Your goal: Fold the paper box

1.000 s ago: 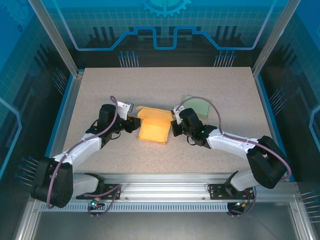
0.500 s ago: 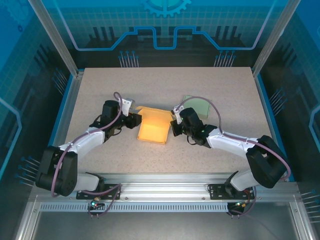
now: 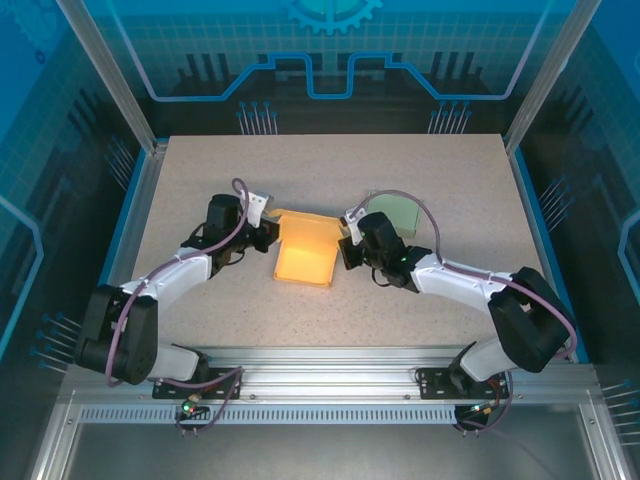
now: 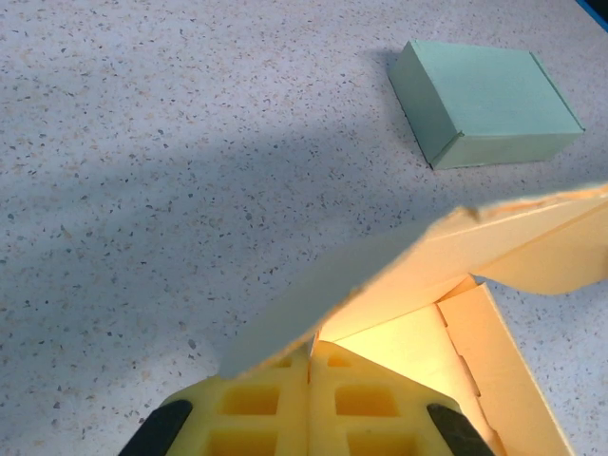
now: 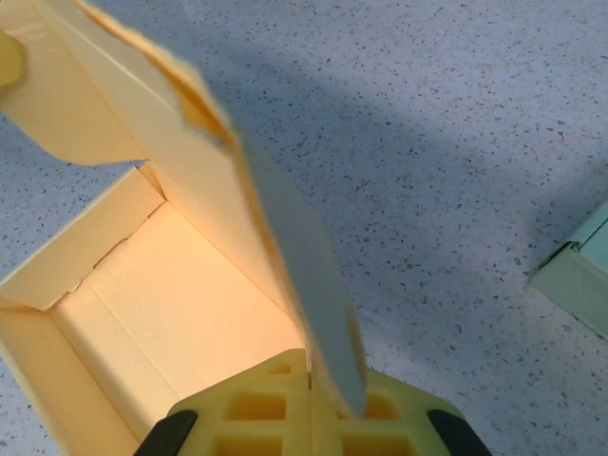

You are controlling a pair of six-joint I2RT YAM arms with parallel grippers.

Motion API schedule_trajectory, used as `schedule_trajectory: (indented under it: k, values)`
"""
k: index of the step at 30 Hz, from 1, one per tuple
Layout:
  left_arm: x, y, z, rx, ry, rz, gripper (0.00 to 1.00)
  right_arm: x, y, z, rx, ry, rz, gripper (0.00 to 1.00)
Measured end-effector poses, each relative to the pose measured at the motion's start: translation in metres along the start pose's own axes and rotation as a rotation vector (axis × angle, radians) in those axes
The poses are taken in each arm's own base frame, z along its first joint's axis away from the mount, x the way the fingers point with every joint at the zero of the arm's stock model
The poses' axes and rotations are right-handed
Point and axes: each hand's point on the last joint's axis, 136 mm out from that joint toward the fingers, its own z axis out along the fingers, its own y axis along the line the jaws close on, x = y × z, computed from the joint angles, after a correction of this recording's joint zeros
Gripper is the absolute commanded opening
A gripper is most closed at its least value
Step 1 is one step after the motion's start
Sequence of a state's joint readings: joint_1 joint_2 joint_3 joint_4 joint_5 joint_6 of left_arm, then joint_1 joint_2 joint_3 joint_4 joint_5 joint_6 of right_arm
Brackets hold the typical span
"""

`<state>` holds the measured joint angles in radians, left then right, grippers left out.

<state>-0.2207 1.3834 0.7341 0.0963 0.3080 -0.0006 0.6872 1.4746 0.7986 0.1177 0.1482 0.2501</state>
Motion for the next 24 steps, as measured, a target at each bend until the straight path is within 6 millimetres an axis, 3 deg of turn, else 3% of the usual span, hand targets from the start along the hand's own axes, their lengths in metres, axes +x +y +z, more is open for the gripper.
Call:
schedule_trajectory:
  k: [7, 16, 24]
  values:
    - [-0.008, -0.007, 0.005, -0.036, -0.036, -0.058, 0.01, -0.008, -0.005, 0.004, 0.043, -0.026, -0.001, 0.00]
    - [-0.033, -0.020, 0.014, -0.152, -0.198, -0.117, 0.00, -0.031, -0.023, 0.029, 0.207, -0.070, 0.043, 0.00]
    - [-0.023, -0.006, 0.036, -0.219, -0.239, -0.195, 0.04, -0.041, -0.035, 0.043, 0.304, -0.111, 0.086, 0.00]
